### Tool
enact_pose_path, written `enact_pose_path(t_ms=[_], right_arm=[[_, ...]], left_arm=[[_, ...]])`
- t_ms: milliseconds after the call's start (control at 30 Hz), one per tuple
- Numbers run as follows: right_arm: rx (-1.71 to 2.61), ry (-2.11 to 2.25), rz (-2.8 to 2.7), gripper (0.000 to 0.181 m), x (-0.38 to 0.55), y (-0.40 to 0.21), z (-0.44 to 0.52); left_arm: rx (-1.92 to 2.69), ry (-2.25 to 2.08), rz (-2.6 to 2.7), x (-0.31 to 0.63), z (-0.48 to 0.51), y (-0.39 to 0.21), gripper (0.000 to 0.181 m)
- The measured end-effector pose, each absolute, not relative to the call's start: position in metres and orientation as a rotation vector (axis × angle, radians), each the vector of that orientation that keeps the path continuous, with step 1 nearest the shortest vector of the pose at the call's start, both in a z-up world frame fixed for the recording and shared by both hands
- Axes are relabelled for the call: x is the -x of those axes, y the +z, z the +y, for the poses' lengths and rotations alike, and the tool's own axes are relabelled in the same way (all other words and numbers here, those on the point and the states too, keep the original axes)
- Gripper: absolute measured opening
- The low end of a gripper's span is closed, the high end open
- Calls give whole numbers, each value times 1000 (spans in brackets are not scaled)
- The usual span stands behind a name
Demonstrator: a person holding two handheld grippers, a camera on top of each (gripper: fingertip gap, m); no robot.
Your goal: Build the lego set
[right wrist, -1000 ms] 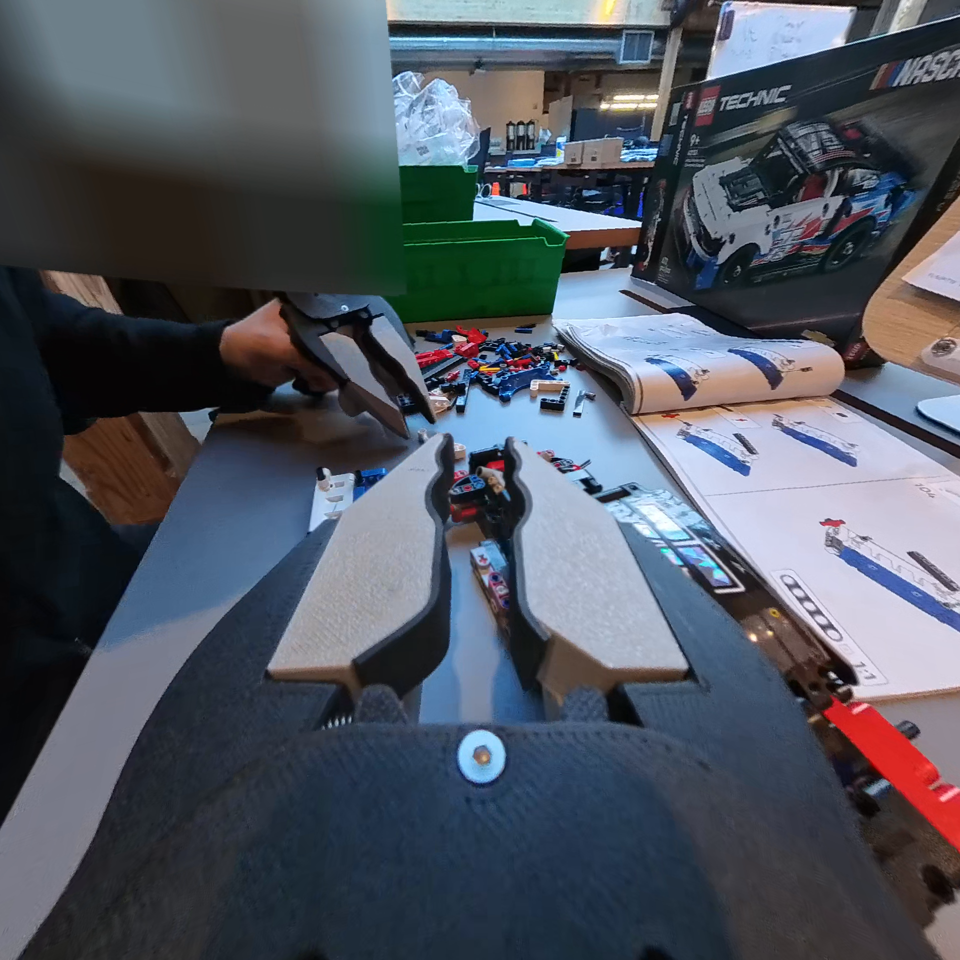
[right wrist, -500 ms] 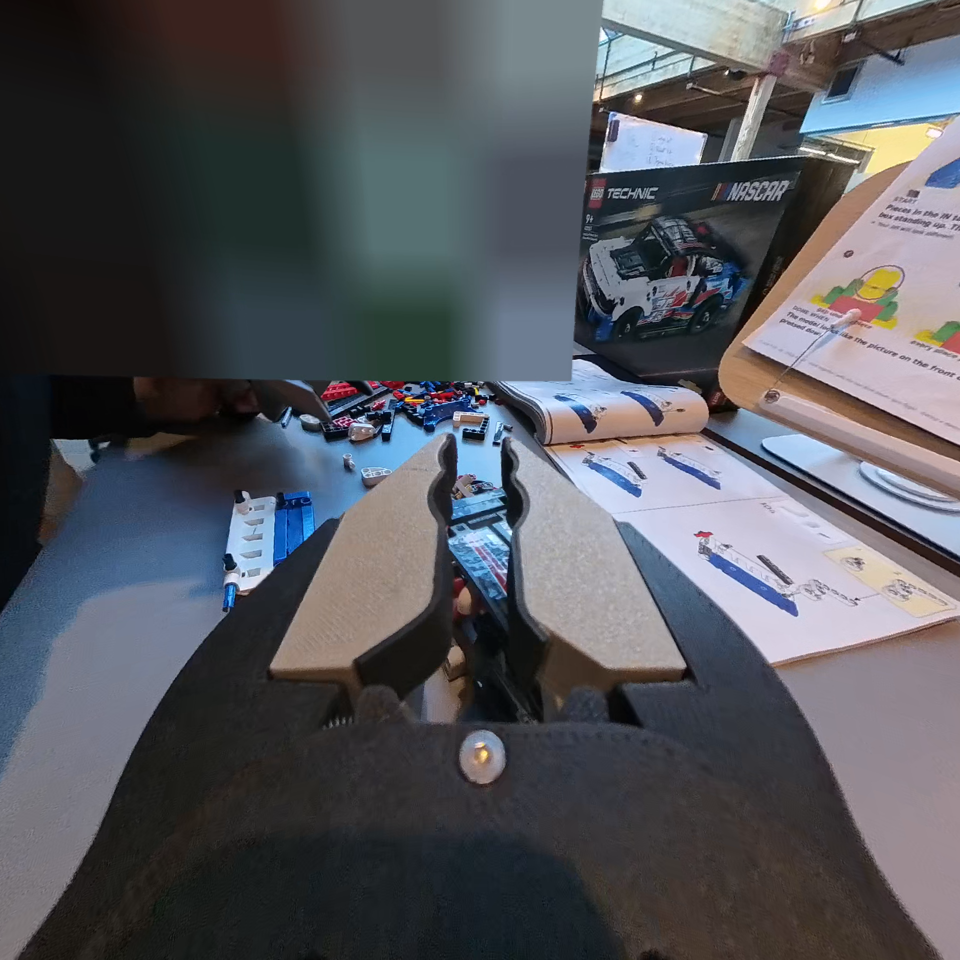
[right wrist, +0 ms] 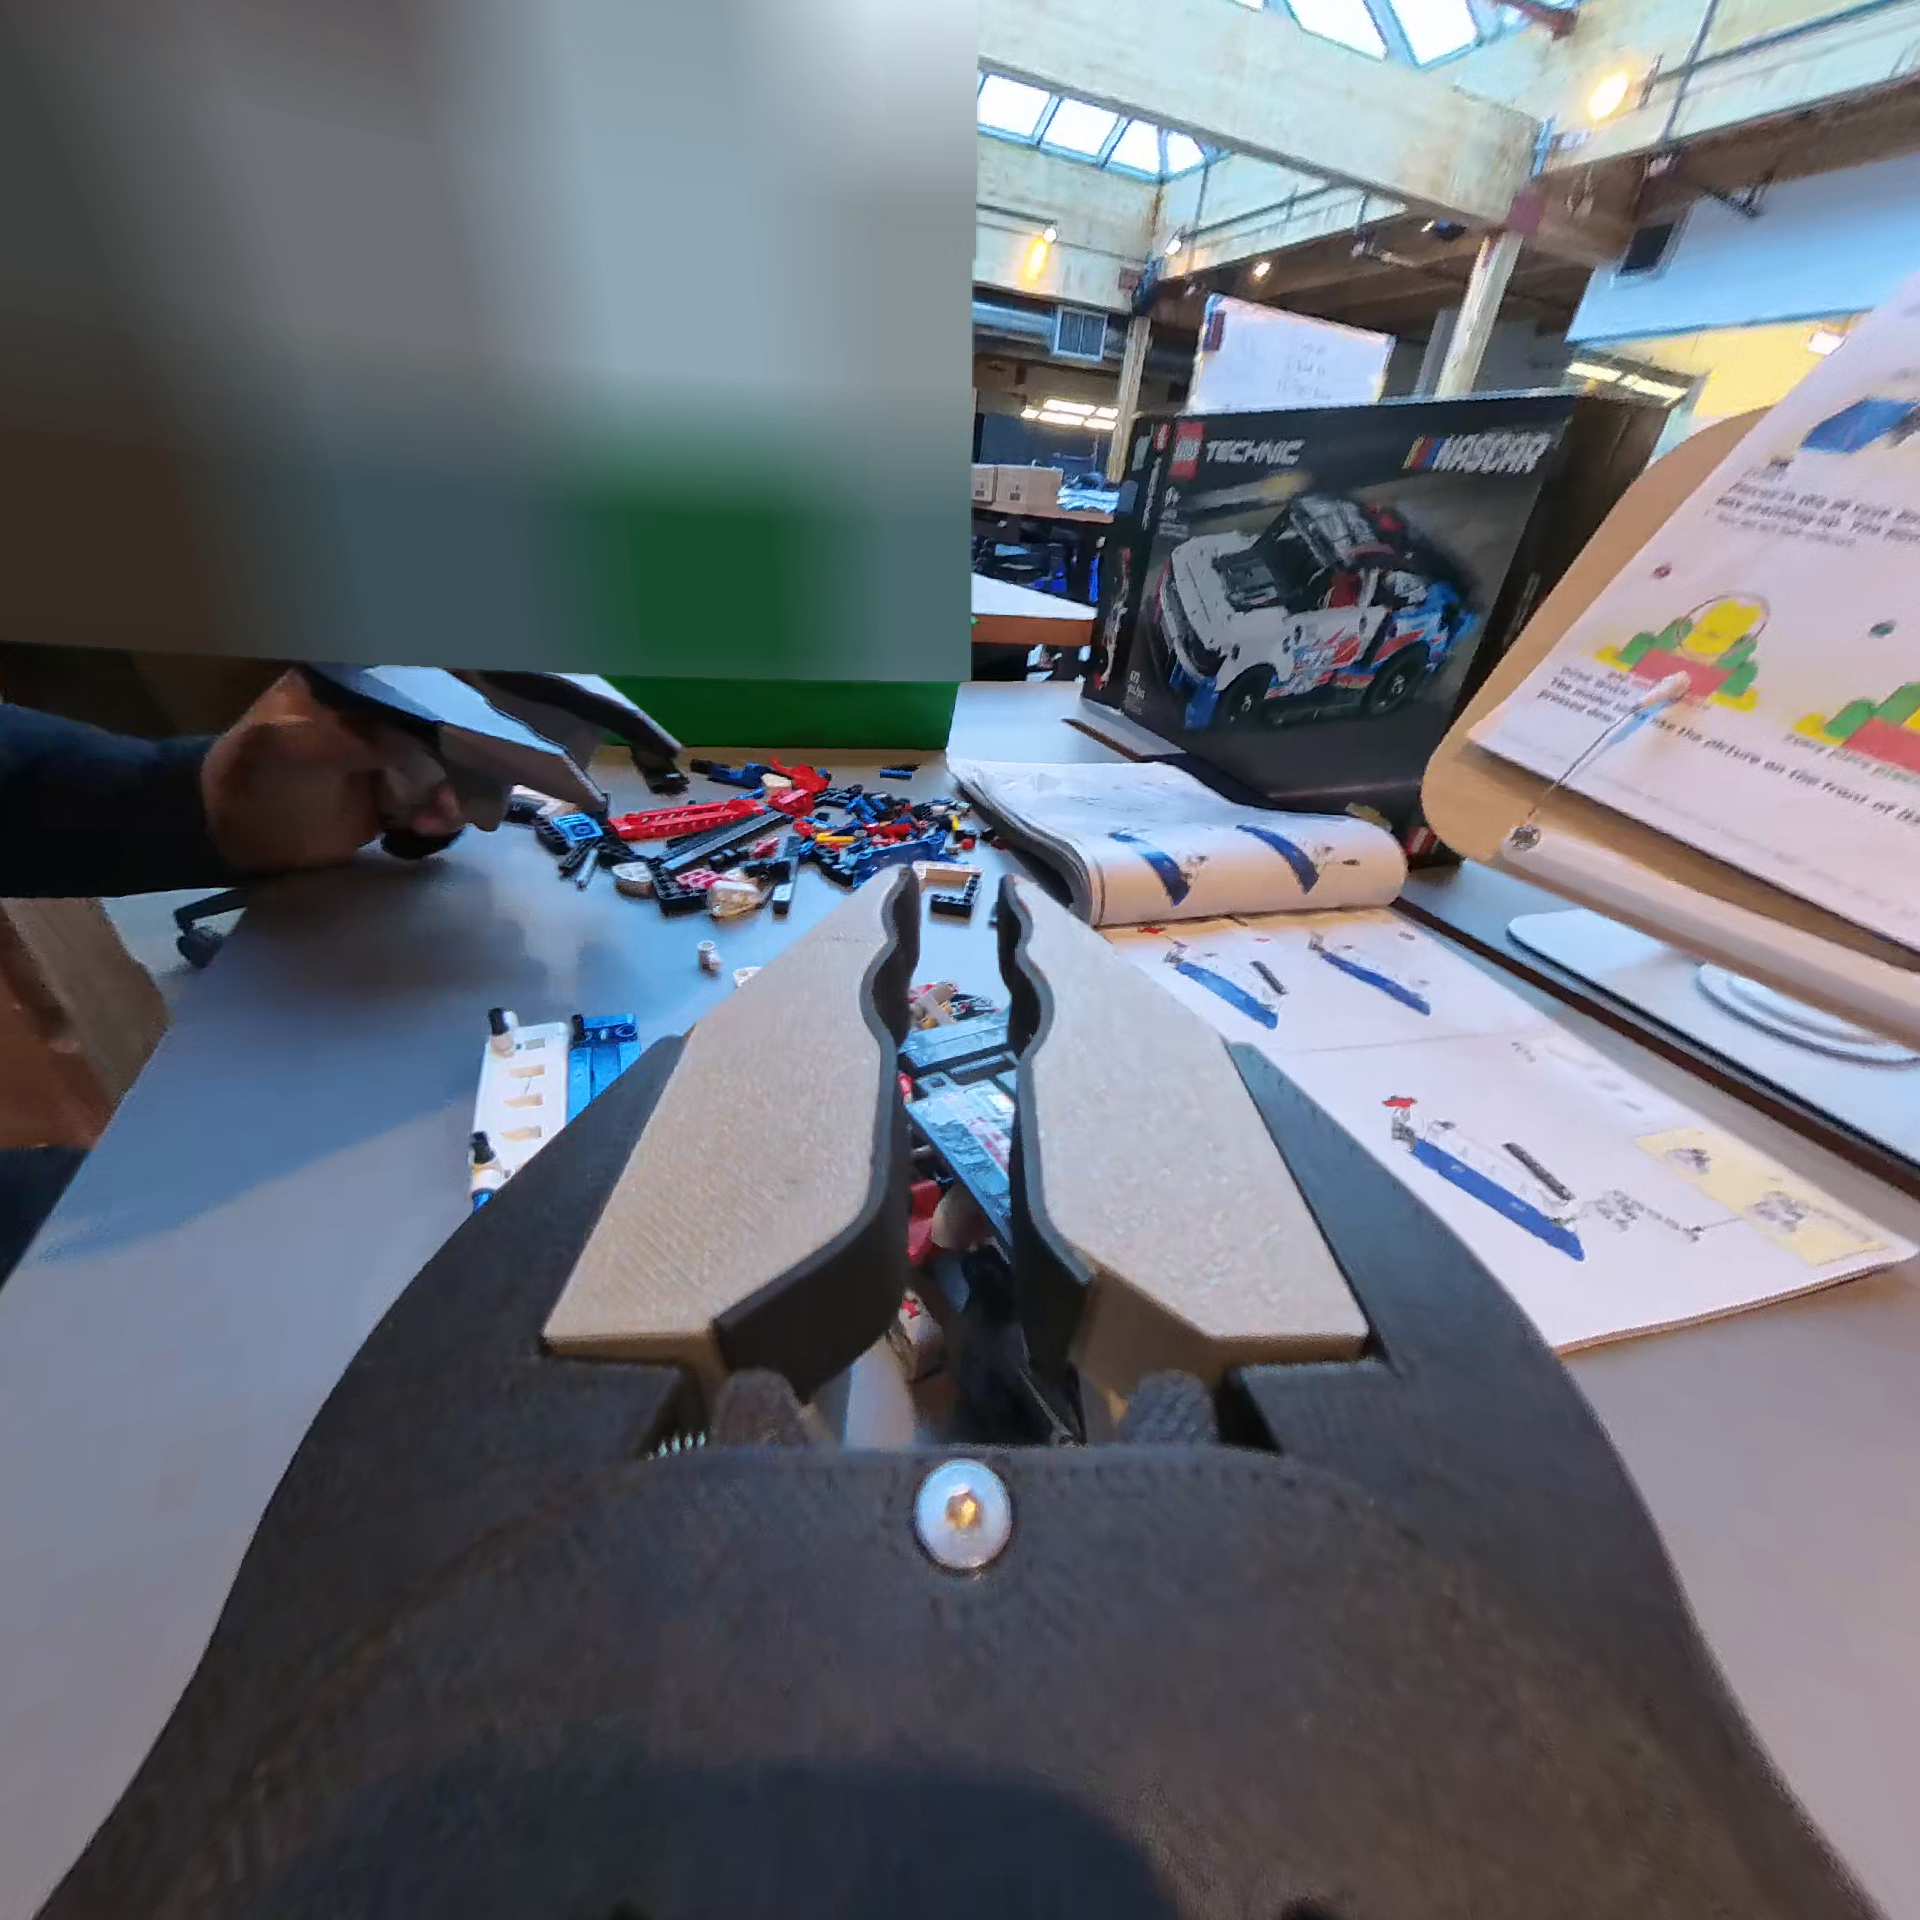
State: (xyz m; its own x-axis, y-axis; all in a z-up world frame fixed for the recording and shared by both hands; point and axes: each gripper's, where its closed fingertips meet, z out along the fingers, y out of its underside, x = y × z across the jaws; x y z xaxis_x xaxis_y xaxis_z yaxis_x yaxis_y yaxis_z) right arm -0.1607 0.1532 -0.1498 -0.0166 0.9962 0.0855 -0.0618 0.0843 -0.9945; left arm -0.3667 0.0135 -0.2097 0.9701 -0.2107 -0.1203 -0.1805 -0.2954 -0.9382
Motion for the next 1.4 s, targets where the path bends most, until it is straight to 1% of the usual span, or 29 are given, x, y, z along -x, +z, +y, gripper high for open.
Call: enact_pose_path(t_ms=[300,1400], right_arm=[[1099,1151,-1182,12,159,-148,157],[1102,1237,-1228,11,170,-153,147]], left_arm=[[1878,26,209,388,-7,-211,54],[1902,-13,190,389,-6,-215,50]])
